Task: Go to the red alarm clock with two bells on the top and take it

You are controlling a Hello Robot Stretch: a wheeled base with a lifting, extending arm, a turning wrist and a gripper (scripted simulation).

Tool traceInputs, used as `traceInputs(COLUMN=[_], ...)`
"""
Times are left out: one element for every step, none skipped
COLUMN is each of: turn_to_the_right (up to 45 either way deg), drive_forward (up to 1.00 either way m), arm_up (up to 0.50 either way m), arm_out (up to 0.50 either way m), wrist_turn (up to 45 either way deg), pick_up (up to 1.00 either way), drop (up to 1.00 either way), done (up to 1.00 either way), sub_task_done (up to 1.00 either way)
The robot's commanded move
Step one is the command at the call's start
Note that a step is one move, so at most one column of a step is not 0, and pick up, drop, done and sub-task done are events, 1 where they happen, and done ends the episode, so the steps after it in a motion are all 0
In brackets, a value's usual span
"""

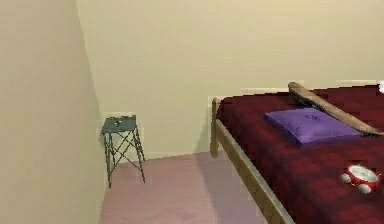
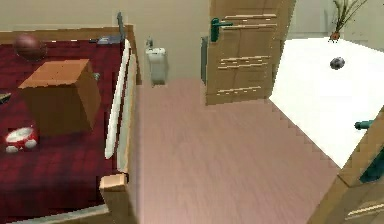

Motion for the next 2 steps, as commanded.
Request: traceInputs(turn_to_the_right=[0.0,0.0], drive_forward=[0.85,0.0], arm_up=[0.0,0.5], arm_out=[0.0,0.0], wrist_turn=[0.0,0.0], pick_up=[0.0,0.0], drop=[0.0,0.0], done=[0.0,0.0], sub_task_done=[0.0,0.0])
